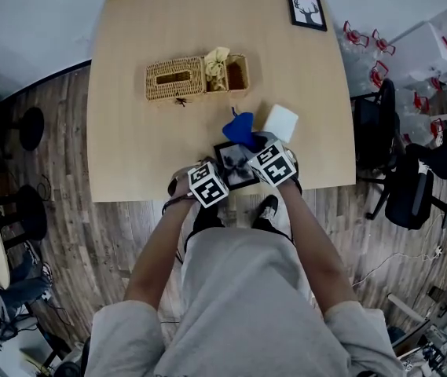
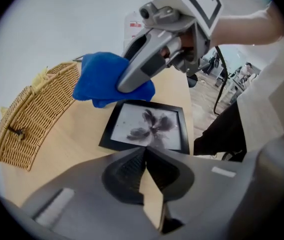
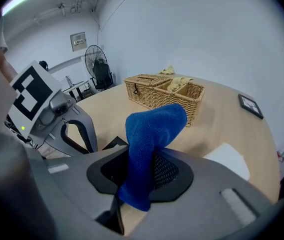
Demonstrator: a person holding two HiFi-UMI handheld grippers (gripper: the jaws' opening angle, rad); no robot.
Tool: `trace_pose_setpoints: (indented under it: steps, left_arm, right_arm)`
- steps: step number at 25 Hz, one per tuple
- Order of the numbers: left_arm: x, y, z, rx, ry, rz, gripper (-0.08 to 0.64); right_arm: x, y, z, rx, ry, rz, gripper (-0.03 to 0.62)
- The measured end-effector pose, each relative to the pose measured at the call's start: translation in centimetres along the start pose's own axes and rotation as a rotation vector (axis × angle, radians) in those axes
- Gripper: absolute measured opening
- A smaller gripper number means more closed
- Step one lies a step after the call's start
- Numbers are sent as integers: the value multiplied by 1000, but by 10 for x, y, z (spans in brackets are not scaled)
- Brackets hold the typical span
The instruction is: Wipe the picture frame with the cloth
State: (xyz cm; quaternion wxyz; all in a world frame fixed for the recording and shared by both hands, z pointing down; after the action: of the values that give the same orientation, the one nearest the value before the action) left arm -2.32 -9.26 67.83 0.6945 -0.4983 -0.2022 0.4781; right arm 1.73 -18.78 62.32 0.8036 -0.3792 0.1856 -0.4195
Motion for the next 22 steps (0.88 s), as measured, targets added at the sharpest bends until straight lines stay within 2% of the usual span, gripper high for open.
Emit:
trace_pose_setpoints:
  steps: [5, 10, 22]
  left_arm:
    - [1, 0, -2, 3, -1, -18, 54]
    - [0, 0, 0, -7, -3, -38, 54]
    - [2, 2, 3, 29, -36, -58, 54]
  right_arm:
    - [-2, -24, 35, -100, -10, 18, 100]
    - [-5, -28, 37, -139, -18, 2, 101]
    - [-4, -28, 38, -133, -33, 14, 101]
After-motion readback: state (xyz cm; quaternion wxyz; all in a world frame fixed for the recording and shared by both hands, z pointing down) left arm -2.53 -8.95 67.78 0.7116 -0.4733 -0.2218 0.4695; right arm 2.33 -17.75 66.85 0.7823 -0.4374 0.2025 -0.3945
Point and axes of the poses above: the fingertips, and each gripper's own axes: y backward along the fingers, x to its right, z out of its underside, the point moved 1 cm from there along y, backward along the fingers, and after that the axes turned 5 degrees about z, right-handed, at the moved point
